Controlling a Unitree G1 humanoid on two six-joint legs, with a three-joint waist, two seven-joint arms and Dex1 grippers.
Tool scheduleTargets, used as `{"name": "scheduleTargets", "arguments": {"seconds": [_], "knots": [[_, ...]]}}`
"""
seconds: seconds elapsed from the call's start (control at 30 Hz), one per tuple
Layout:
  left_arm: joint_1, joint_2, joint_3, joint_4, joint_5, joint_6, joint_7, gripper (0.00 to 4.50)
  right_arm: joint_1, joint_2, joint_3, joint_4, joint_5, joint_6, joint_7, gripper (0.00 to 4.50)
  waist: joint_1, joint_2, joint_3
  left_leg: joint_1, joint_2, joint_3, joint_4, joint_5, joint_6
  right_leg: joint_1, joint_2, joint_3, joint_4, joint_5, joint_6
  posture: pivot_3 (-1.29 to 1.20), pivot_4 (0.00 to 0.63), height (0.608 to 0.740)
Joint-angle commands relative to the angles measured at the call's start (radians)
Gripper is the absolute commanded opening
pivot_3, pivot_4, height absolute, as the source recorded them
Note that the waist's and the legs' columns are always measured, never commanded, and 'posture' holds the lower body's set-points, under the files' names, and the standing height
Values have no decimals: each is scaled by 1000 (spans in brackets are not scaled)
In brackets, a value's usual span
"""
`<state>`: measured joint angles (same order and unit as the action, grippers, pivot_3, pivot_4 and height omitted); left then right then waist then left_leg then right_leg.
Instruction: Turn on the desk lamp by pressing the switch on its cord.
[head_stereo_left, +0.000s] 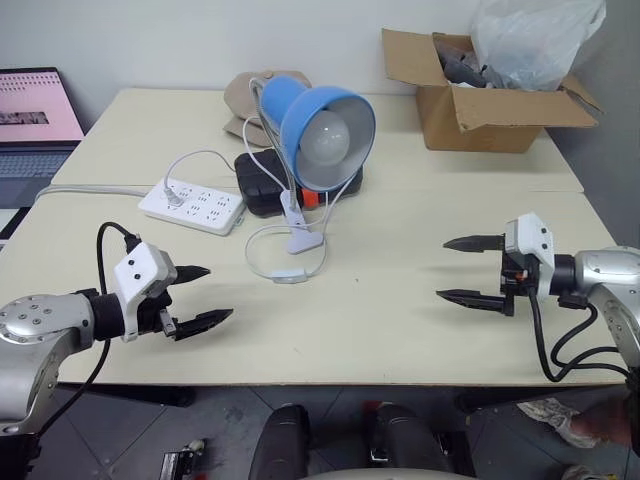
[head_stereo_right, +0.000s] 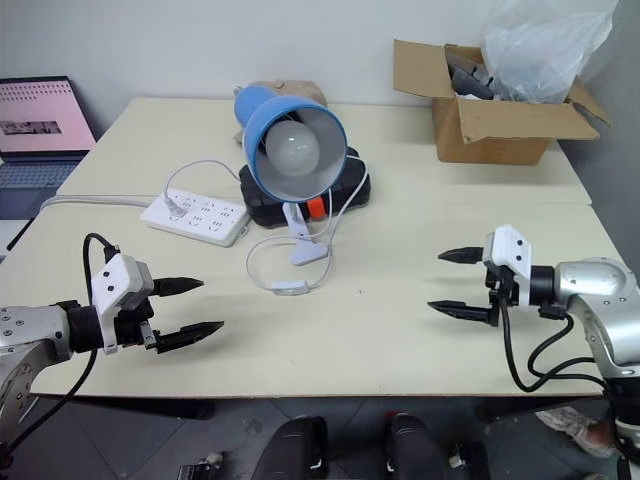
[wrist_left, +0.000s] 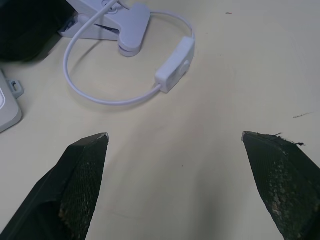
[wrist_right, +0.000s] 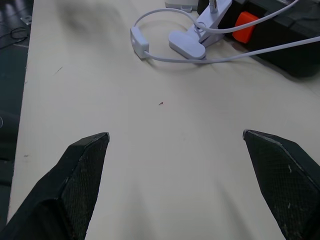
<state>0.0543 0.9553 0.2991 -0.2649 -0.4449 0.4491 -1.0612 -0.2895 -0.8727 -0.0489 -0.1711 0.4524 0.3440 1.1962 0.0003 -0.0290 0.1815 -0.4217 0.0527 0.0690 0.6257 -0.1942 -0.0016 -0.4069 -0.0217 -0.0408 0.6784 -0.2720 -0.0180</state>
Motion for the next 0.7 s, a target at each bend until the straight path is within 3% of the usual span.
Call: {"name": "scheduleTargets", "arguments": {"seconds": [0.03, 0.53, 0.7], "knots": [[-6, -11, 12, -19, -10, -26, -1, 4456, -14, -4, -8, -38, 12, 19, -4, 4500, 0, 0, 0, 0, 0, 0, 0, 0, 0, 0, 0, 0, 0, 0, 0, 0, 150, 740], [-68, -14, -22, 32, -1, -97, -45, 4456, -15, 18, 0, -106, 15, 77, -58, 4500, 0, 0, 0, 0, 0, 0, 0, 0, 0, 0, 0, 0, 0, 0, 0, 0, 150, 740], [-150, -17, -96, 112, 62, -168, -65, 4456, -27, 29, 19, -169, 28, 165, -114, 4500, 1, 0, 0, 0, 0, 0, 0, 0, 0, 0, 0, -1, 0, 0, 0, 0, 150, 740]]}}
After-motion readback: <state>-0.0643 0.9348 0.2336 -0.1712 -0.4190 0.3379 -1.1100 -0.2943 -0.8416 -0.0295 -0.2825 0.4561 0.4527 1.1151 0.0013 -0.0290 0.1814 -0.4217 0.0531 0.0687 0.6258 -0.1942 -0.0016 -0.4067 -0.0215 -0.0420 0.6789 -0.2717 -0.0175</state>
